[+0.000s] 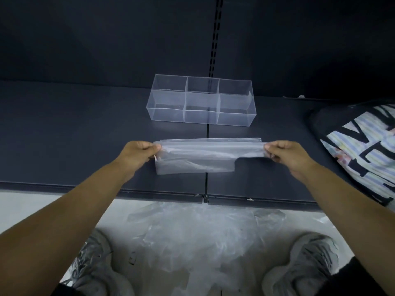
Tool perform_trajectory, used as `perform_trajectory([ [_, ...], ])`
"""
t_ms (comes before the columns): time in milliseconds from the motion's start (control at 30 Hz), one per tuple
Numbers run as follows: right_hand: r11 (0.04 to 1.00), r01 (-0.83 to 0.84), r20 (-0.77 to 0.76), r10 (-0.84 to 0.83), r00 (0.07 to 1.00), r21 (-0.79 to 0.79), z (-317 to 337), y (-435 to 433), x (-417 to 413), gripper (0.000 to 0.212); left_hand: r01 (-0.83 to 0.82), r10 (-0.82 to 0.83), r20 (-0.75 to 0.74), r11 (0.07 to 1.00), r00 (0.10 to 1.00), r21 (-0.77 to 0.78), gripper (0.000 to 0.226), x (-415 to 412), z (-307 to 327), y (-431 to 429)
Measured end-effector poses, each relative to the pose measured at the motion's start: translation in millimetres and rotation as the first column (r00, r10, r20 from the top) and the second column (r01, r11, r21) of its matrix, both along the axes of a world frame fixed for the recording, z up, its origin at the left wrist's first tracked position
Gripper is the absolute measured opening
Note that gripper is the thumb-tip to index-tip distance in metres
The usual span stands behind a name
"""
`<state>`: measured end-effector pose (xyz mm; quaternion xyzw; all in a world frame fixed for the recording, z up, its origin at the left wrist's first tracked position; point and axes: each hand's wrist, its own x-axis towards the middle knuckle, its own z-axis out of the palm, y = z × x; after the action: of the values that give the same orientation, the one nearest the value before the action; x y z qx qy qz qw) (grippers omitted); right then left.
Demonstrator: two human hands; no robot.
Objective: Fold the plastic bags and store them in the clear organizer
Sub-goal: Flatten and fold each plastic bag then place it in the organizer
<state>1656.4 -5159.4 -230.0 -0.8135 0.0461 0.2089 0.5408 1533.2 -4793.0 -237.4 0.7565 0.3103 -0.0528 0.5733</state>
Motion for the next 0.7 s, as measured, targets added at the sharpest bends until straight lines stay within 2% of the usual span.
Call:
perform_trajectory([
  [167, 0.971, 0.175, 0.069, -0.166, 0.984, -0.165, -33.8, 21.4, 30.0, 0.019, -0.103, 0.104, -0.005, 0.987, 0.995, 0.126, 0.019, 30.7, -28.4, 3.7],
  [267, 0.944, 0.190, 0.114, -0.164, 0.980, -0.271, -47.4, 27.1, 40.7, 0.015, -0.052, 0.066, -0.036, 0.951, 0.997, 0.305, 0.028, 38.3, -38.0, -1.2],
  [333, 0.925, 0.183, 0.154, -0.138, 0.978, -0.334, -50.7, 29.1, 44.2, 0.015, -0.021, 0.052, -0.061, 0.901, 0.997, 0.433, 0.023, 39.7, -38.6, -5.8],
  [400, 0.908, 0.187, 0.183, -0.125, 0.975, -0.374, -52.6, 29.8, 45.5, 0.018, -0.031, 0.044, -0.005, 0.777, 0.999, 0.629, 0.019, 37.0, -35.0, -16.2],
  [433, 0.903, 0.191, 0.188, -0.126, 0.974, -0.384, -53.1, 30.4, 45.7, 0.018, -0.034, -0.013, 0.060, 0.701, 0.998, 0.713, 0.022, 35.1, -34.6, -23.7],
  [500, 0.890, 0.185, 0.194, -0.111, 0.975, -0.416, -52.9, 32.4, 45.3, 0.016, 0.022, -0.231, 0.142, 0.589, 0.962, 0.808, 0.023, 29.7, -37.0, -43.1],
  [600, 0.864, 0.176, 0.206, -0.085, 0.975, -0.473, -51.2, 35.3, 44.1, 0.017, 0.286, -0.463, -0.017, 0.520, 0.886, 0.805, 0.041, 19.9, -49.6, -62.5],
  [700, 0.794, 0.225, 0.251, -0.095, 0.963, -0.565, -41.8, 45.2, 36.8, 0.021, 0.469, -0.501, -0.256, 0.365, 0.827, 0.804, 0.065, 12.2, -70.1, -60.9],
])
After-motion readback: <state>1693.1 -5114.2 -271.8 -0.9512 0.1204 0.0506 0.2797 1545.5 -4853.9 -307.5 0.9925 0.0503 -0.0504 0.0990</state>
